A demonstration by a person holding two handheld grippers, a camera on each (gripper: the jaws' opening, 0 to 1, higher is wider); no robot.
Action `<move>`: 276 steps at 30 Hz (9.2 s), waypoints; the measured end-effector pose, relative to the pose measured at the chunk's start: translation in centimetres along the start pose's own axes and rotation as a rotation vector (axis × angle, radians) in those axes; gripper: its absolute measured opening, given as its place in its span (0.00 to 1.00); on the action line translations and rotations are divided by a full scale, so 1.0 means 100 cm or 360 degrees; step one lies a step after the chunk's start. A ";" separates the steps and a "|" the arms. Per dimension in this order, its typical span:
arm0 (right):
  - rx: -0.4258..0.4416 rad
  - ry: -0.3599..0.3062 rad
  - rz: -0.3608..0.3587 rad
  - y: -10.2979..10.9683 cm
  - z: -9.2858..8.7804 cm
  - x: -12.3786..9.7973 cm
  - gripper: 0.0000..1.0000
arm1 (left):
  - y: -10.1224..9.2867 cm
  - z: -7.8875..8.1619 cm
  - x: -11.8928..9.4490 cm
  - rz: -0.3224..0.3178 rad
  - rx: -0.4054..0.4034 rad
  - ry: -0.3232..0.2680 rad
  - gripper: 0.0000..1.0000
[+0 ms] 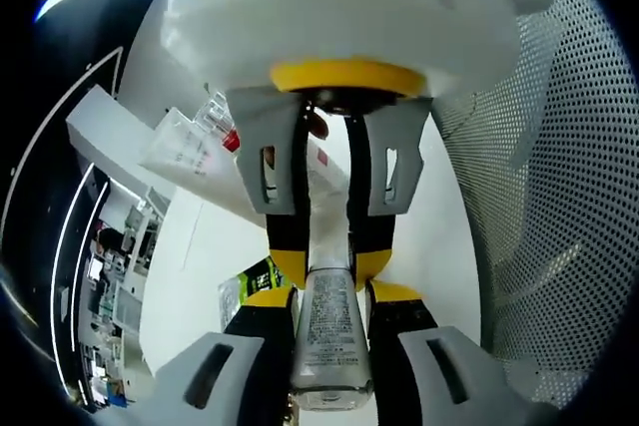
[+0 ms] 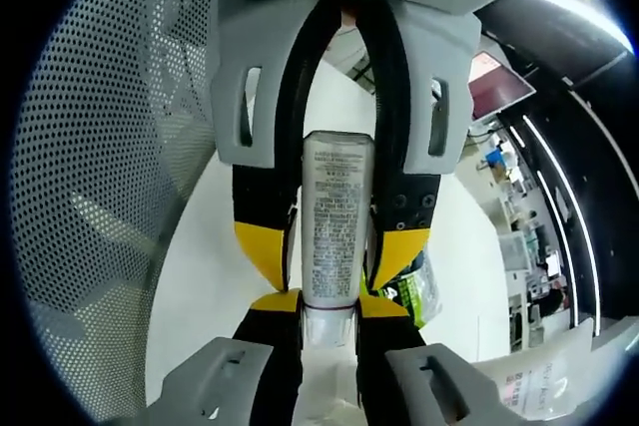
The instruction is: Arrange the skincare products in the storage area until every visible bottle or jar stands upright without overlapping.
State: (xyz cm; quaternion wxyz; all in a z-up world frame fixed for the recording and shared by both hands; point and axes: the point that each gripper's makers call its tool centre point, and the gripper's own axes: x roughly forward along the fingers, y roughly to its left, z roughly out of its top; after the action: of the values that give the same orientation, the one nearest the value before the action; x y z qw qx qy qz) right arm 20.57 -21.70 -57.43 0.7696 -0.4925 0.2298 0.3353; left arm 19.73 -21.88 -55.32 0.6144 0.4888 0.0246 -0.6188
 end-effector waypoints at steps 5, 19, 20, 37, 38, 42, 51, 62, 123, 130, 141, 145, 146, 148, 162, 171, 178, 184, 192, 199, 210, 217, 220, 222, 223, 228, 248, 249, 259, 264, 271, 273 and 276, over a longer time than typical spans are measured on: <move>-0.0032 -0.0014 -0.0015 -0.002 0.001 0.000 0.11 | 0.002 0.002 -0.001 0.0015 -0.0016 -0.0022 0.27; -0.0029 0.0074 0.0004 -0.002 -0.015 0.001 0.06 | 0.004 0.002 -0.003 0.0014 -0.0057 -0.0054 0.27; -0.0033 0.0078 0.0007 -0.001 -0.016 0.001 0.06 | 0.005 0.001 -0.003 0.0020 -0.0059 -0.0051 0.27; 0.0257 0.0011 0.0122 0.009 -0.012 0.004 0.13 | 0.028 0.002 -0.011 0.0121 -0.0272 -0.0111 0.27; 0.0282 0.0000 0.0125 0.009 -0.011 0.004 0.13 | 0.031 0.003 -0.012 0.0129 -0.0303 -0.0120 0.27; 0.0404 -0.0066 0.0115 0.003 -0.003 0.000 0.15 | 0.039 0.006 -0.016 0.0140 -0.0385 -0.0154 0.27; 0.0694 -0.0328 0.0050 -0.015 0.026 -0.008 0.31 | 0.074 0.015 -0.032 0.0171 -0.0491 -0.0194 0.27; 0.0822 -0.0654 -0.0267 -0.063 0.050 -0.033 0.46 | 0.089 0.061 -0.051 0.0130 -0.0603 -0.0441 0.27; 0.0078 -0.0334 -0.0543 -0.075 0.039 -0.047 0.16 | 0.065 0.016 -0.056 -0.0045 -0.0535 -0.0136 0.31; 0.0072 -0.0335 -0.0543 -0.075 0.040 -0.048 0.16 | 0.063 0.015 -0.058 -0.0110 -0.0516 -0.0098 0.31; 0.0032 -0.0284 -0.0532 -0.073 0.036 -0.046 0.16 | 0.064 0.021 -0.062 -0.0232 -0.0501 -0.0023 0.38; -0.0013 -0.0260 -0.0501 -0.067 0.037 -0.043 0.16 | 0.061 0.030 -0.062 -0.0324 -0.0470 0.0040 0.33; -0.0016 -0.0256 -0.0494 -0.066 0.037 -0.042 0.16 | 0.060 0.030 -0.060 -0.0356 -0.0449 0.0080 0.32; -0.0028 -0.0250 -0.0492 -0.066 0.037 -0.042 0.16 | 0.054 0.026 -0.056 -0.0447 -0.0392 0.0172 0.32; -0.0114 -0.0175 -0.0504 -0.067 0.031 -0.041 0.16 | 0.035 0.027 -0.028 -0.0755 -0.0311 0.0422 0.30; -0.0122 -0.0143 -0.0488 -0.066 0.027 -0.039 0.16 | 0.039 0.013 -0.020 -0.0778 -0.0187 0.0473 0.27; -0.0157 -0.0107 -0.0516 -0.068 0.021 -0.039 0.17 | 0.035 0.019 -0.018 -0.0658 -0.0227 0.0368 0.24; -0.0231 -0.0122 -0.0508 -0.065 0.025 -0.037 0.17 | 0.034 0.016 -0.018 -0.0644 -0.0294 0.0269 0.23; -0.0223 -0.0182 -0.0534 -0.068 0.030 -0.039 0.22 | 0.036 0.018 -0.023 -0.0612 -0.0468 0.0136 0.23; -0.0200 -0.0166 -0.0564 -0.072 0.025 -0.040 0.27 | 0.039 0.013 -0.026 -0.0569 -0.0534 0.0090 0.23; 0.0142 -0.0322 -0.0610 -0.085 0.029 -0.052 0.25 | 0.061 0.004 -0.036 -0.0389 -0.0848 -0.0067 0.23; 0.0478 -0.0458 -0.0586 -0.092 0.031 -0.058 0.27 | 0.077 0.001 -0.042 -0.0248 -0.0937 -0.0197 0.23; 0.0617 -0.0547 -0.0582 -0.097 0.034 -0.063 0.27 | 0.084 0.000 -0.043 -0.0178 -0.1008 -0.0264 0.23; 0.0804 -0.0647 -0.0542 -0.098 0.038 -0.066 0.26 | 0.088 -0.001 -0.043 -0.0125 -0.1069 -0.0305 0.23; 0.0924 -0.0748 -0.0533 -0.103 0.042 -0.071 0.27 | 0.082 0.004 -0.043 -0.0128 -0.1089 -0.0309 0.23; 0.1104 -0.0961 -0.0517 -0.112 0.054 -0.086 0.21 | 0.100 0.016 -0.051 0.0013 -0.1095 -0.0533 0.23; 0.1857 -0.1549 -0.0270 -0.135 0.064 -0.120 0.29 | 0.097 0.082 -0.065 -0.0013 -0.1158 -0.0982 0.22; 0.1840 -0.1553 -0.0298 -0.136 0.064 -0.122 0.26 | 0.097 0.083 -0.065 -0.0006 -0.1161 -0.0976 0.22; 0.1855 -0.1624 -0.0314 -0.141 0.066 -0.131 0.21 | 0.095 0.089 -0.064 0.0001 -0.1143 -0.1026 0.22; 0.1814 -0.1584 -0.0297 -0.137 0.071 -0.132 0.17 | 0.092 0.088 -0.062 0.0019 -0.1069 -0.0995 0.23; 0.1689 -0.1444 -0.0343 -0.131 0.071 -0.122 0.15 | 0.085 0.081 -0.052 0.0025 -0.0982 -0.0844 0.26; 0.1666 -0.1422 -0.0365 -0.132 0.068 -0.122 0.15 | 0.082 0.075 -0.050 0.0026 -0.0894 -0.0754 0.32; 0.1666 -0.1418 -0.0377 -0.133 0.066 -0.123 0.15 | 0.082 0.070 -0.051 0.0043 -0.0867 -0.0675 0.38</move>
State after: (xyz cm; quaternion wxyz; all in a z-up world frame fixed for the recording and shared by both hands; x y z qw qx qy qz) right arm 22.40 -23.13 -38.30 0.9581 0.1058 -0.0317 0.2643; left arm 20.96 -24.54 -43.78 0.7219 0.1677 0.0541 -0.6692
